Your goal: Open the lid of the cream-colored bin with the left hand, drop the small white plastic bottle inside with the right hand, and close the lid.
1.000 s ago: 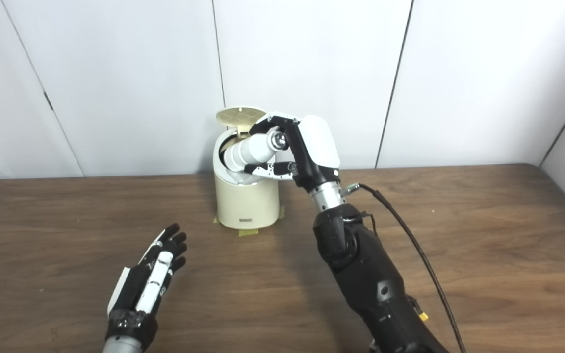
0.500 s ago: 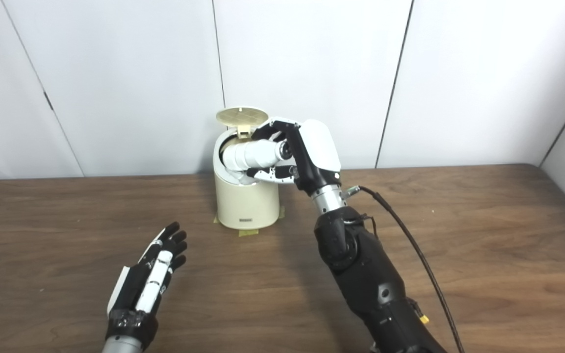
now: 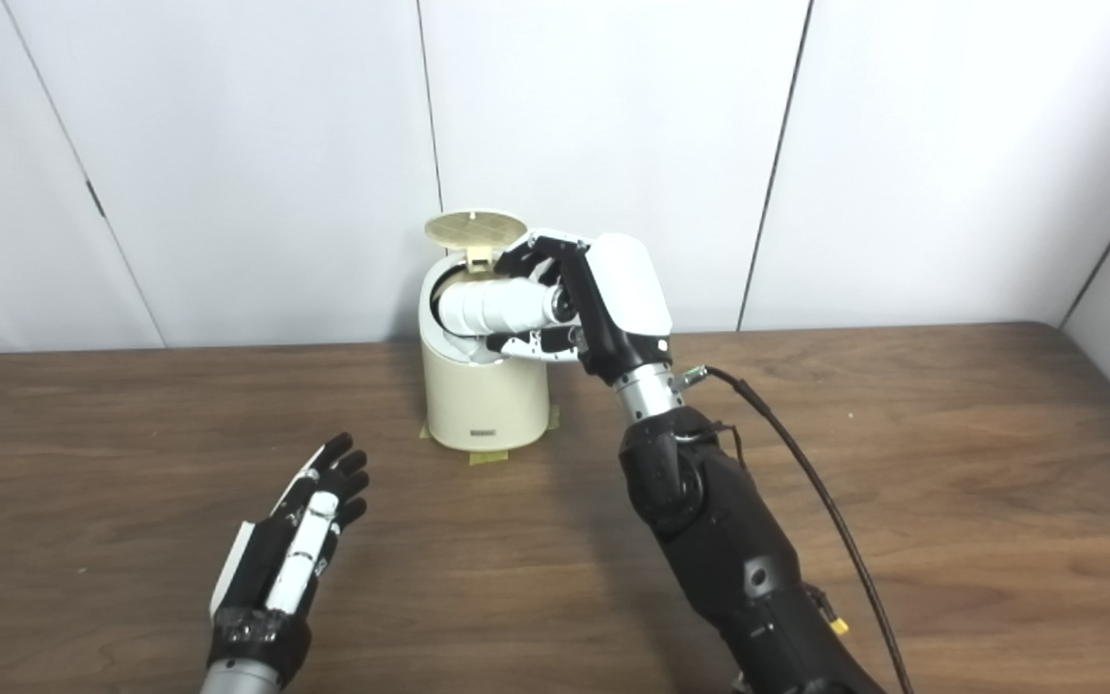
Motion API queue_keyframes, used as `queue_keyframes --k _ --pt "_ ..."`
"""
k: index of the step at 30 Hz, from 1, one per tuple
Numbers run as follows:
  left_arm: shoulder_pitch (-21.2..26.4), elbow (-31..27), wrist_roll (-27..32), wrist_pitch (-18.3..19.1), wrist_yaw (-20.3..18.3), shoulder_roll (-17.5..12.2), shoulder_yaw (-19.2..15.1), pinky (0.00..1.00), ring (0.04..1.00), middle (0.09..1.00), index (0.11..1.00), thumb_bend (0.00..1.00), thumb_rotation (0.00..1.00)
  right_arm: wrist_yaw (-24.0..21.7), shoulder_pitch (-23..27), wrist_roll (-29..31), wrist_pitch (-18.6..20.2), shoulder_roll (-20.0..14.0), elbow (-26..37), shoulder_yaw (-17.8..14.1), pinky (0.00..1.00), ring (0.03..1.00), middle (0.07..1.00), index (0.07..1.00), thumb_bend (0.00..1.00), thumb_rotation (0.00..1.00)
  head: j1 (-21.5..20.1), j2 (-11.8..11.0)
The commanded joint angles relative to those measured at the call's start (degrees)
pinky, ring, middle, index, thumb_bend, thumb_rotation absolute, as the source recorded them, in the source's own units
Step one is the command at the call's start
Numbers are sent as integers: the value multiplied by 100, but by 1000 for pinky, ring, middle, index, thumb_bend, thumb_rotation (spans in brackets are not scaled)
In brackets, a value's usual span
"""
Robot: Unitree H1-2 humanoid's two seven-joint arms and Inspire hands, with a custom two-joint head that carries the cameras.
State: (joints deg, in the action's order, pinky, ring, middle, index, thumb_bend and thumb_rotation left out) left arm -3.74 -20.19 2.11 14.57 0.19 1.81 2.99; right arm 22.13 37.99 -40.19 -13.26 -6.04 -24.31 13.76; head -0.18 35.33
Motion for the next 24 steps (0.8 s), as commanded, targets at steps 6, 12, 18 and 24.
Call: queue_keyframes --k 6,12,18,24 --pt "1 -90 6 -194 1 65 12 922 921 915 959 577 735 184 232 37 -121 -29 230 -70 328 389 505 532 495 0 -8 -4" --pt "3 -101 -17 -176 7 64 22 920 923 919 960 568 743 222 229 49 -103 -14 207 -87 324 390 504 536 495 0 -17 -14" --pt "-2 -130 5 -109 17 84 14 918 922 915 959 586 731 333 240 -2 -69 2 179 -96 322 389 502 539 494 0 -17 -14" --pt "6 -108 -27 -136 7 70 39 917 921 915 959 581 730 727 308 -198 -168 8 -46 -38 321 393 507 535 494 0 -26 -33"
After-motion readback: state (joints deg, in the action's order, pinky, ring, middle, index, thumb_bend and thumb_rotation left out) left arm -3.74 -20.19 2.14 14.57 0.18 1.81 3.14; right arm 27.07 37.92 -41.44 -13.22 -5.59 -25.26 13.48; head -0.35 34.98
